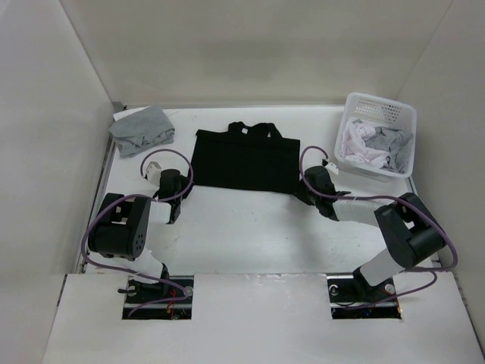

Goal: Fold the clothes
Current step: Fold the tank top

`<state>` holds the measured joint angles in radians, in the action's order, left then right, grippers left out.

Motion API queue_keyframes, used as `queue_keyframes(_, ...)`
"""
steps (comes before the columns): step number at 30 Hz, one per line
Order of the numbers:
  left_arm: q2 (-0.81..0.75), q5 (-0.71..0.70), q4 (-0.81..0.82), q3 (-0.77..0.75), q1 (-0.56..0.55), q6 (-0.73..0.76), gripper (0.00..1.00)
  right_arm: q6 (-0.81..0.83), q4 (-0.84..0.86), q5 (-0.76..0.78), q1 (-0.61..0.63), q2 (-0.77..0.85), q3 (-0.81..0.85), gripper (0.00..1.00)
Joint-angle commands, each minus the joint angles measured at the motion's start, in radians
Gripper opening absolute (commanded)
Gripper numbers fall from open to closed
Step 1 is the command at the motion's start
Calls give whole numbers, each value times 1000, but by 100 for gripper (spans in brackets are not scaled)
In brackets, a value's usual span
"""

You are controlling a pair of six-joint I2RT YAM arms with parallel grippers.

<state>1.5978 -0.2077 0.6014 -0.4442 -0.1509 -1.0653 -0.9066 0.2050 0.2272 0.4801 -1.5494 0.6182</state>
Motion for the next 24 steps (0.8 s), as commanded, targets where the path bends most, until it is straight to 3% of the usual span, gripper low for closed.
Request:
queue_keyframes(1,33,-15,-48,-25,4,7,18,-14,13,-11,10,-32,-9,39)
queue_keyframes(6,34,-18,-48,-33,12,11,8,-17,27,-11,7,-55,-2,33)
queue_keyframes(15,-25,-36,35,1,14,27,0,-11,36,9,10,6,-21,5)
queue_keyframes(19,-276,-64,-33,54,0,60,0,52,-18,44,31,182,-55,3)
queue_keyframes(24,-817,-75,-406,15,-6,128,0,144,-283,125,134,602,-61,2)
